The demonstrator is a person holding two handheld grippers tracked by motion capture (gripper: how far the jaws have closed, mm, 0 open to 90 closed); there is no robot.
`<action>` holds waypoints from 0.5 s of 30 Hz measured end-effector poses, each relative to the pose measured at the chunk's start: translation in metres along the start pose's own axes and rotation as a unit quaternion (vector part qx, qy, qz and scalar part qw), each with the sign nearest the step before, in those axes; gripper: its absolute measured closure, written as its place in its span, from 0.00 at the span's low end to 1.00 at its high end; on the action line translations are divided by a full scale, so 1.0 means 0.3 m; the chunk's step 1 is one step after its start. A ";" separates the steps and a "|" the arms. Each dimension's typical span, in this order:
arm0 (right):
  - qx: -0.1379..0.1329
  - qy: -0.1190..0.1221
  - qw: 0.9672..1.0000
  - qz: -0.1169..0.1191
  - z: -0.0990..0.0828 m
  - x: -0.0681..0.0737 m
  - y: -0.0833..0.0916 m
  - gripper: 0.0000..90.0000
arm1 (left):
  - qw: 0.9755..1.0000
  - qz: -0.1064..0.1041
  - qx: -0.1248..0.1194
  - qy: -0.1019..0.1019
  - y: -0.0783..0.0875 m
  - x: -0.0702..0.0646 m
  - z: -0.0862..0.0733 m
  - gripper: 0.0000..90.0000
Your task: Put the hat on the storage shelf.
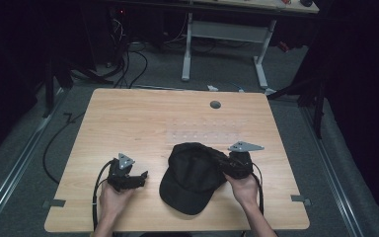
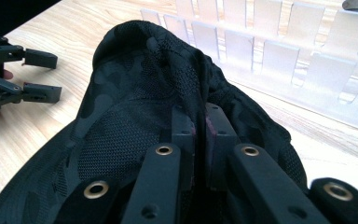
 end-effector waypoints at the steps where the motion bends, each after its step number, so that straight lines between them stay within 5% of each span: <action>1: -0.002 0.001 1.000 0.002 0.001 0.000 0.004 0.94 | 1.000 -0.007 0.000 0.004 0.002 0.001 0.001 0.20; 15: -0.027 0.011 0.999 0.016 0.023 -0.001 0.064 0.95 | 0.997 -0.080 -0.015 -0.002 0.048 -0.029 0.025 0.19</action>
Point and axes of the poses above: each handheld gripper's, and its own axes: y roughly backward along the jaws, z roughly out of its top, x roughly to its left, the point moved 2 cm from there along -y, roughly forward along the jaws, and after that the axes turned 4 degrees about -y, right-handed, at the moved point
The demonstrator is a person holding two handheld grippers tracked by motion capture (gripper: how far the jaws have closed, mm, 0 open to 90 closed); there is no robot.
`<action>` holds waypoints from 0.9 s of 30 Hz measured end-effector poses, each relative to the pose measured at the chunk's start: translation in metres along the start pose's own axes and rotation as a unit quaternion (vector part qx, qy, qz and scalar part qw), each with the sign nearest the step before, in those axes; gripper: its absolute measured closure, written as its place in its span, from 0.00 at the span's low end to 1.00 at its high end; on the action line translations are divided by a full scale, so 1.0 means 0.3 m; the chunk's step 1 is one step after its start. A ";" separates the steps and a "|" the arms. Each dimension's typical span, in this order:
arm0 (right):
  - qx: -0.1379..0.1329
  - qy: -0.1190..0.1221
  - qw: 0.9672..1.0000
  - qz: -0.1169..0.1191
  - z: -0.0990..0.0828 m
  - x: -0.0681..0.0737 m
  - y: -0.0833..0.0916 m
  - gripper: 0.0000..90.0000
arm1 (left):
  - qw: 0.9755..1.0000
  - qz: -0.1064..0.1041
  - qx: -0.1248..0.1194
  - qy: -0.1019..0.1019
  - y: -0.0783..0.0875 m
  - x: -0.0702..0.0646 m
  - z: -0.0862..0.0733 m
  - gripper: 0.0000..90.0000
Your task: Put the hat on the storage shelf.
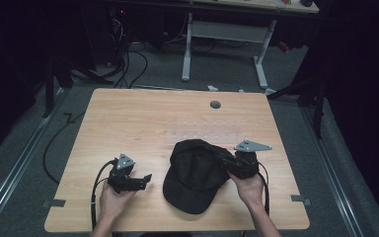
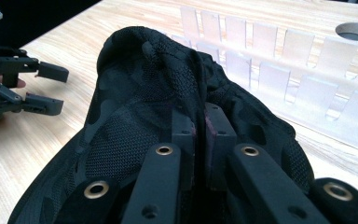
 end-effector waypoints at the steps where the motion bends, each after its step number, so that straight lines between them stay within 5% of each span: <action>1: 0.000 0.000 1.000 0.000 0.000 0.000 0.000 0.95 | 1.000 -0.008 -0.002 -0.001 0.004 -0.006 0.004 0.19; 6: -0.010 0.011 1.000 0.005 0.008 0.001 0.018 0.95 | 0.998 -0.060 -0.015 -0.011 0.027 -0.042 0.033 0.18; 12: -0.015 0.020 1.000 0.011 0.018 0.008 0.030 0.94 | 0.995 -0.096 -0.019 -0.019 0.040 -0.073 0.056 0.17; 27: -0.030 0.043 0.998 0.032 0.045 0.034 0.049 0.95 | 0.988 -0.153 -0.005 -0.034 0.031 -0.125 0.099 0.17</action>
Point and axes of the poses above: each handheld gripper's, and its own axes: y roughly backward along the jaws, z roughly out of its top, x roughly to its left, the point moved 2 cm from there along -y, roughly forward along the jaws, and after that the axes turned 4 degrees about -y, right-handed, at the moved point
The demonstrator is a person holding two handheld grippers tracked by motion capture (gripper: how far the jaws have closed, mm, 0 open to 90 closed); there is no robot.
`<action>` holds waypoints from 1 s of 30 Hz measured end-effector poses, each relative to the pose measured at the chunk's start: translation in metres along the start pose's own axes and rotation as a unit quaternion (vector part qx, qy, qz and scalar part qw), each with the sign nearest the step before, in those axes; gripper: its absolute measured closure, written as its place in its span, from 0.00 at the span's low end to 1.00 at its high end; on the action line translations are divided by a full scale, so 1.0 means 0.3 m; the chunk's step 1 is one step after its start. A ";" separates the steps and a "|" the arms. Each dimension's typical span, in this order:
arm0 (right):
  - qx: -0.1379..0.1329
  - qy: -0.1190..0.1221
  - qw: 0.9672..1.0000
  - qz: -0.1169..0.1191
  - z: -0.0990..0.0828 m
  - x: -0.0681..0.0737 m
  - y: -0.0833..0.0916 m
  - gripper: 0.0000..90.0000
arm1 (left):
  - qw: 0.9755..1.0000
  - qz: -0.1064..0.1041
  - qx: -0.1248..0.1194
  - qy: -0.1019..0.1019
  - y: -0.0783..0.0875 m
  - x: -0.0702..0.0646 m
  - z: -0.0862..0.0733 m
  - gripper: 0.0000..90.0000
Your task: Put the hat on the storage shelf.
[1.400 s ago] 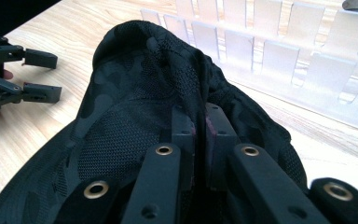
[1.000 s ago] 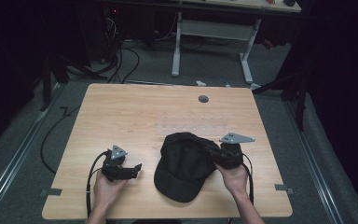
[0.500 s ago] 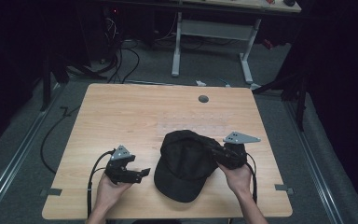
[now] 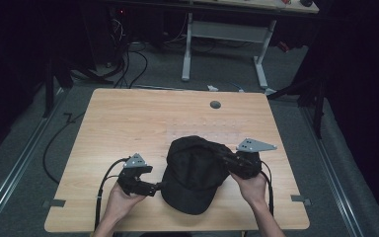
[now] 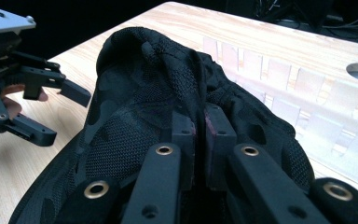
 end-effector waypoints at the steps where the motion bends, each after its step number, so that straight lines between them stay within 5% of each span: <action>1: -0.003 0.003 1.000 0.004 0.005 0.003 0.002 0.95 | 1.000 -0.005 0.000 0.002 -0.002 -0.001 0.001 0.17; 30: -0.038 0.048 0.996 0.064 0.052 0.045 -0.004 0.94 | 0.995 -0.098 0.013 0.009 -0.032 -0.029 0.042 0.19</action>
Point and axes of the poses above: each handheld gripper's, and its own axes: y roughly backward along the jaws, z roughly out of its top, x roughly to its left, the point moved 2 cm from there along -y, roughly forward along the jaws, and after that the axes turned 4 degrees about -y, right-handed, at the moved point
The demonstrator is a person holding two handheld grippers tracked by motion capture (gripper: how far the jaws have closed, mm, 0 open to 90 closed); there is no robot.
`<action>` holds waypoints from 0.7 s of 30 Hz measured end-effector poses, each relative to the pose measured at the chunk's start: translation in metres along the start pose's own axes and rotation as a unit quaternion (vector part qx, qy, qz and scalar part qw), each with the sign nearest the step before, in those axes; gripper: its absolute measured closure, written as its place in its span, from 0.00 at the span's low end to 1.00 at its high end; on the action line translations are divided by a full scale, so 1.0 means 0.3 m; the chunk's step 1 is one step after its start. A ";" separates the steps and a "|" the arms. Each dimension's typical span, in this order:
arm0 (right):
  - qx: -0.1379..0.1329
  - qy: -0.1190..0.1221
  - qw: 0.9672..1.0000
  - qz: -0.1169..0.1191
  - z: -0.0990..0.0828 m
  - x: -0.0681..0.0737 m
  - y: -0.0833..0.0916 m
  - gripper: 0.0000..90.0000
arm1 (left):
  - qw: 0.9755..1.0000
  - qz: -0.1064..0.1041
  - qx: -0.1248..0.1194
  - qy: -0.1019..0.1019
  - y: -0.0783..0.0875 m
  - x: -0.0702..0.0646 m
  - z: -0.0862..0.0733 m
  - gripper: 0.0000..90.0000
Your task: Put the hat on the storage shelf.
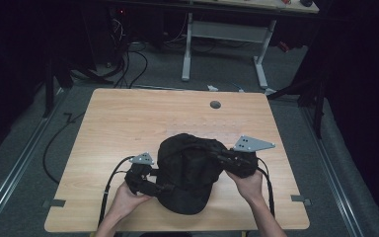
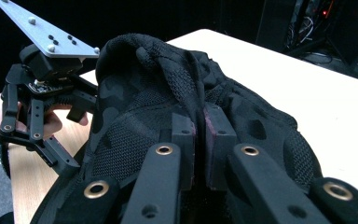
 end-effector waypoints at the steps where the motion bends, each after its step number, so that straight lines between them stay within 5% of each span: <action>1: -0.002 0.001 1.000 0.003 0.001 0.000 -0.001 0.94 | 1.000 -0.003 0.000 0.000 0.000 -0.001 0.000 0.21; 21: -0.017 0.007 1.000 -0.004 0.012 -0.014 -0.007 0.94 | 0.999 -0.027 -0.019 -0.012 0.033 -0.022 0.005 0.52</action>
Point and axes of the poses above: each handheld gripper's, and its own axes: y roughly backward along the jaws, z roughly out of its top, x roughly to its left, the point moved 2 cm from there along -y, roughly forward along the jaws, and after that the axes turned 4 degrees about -y, right-handed, at the moved point
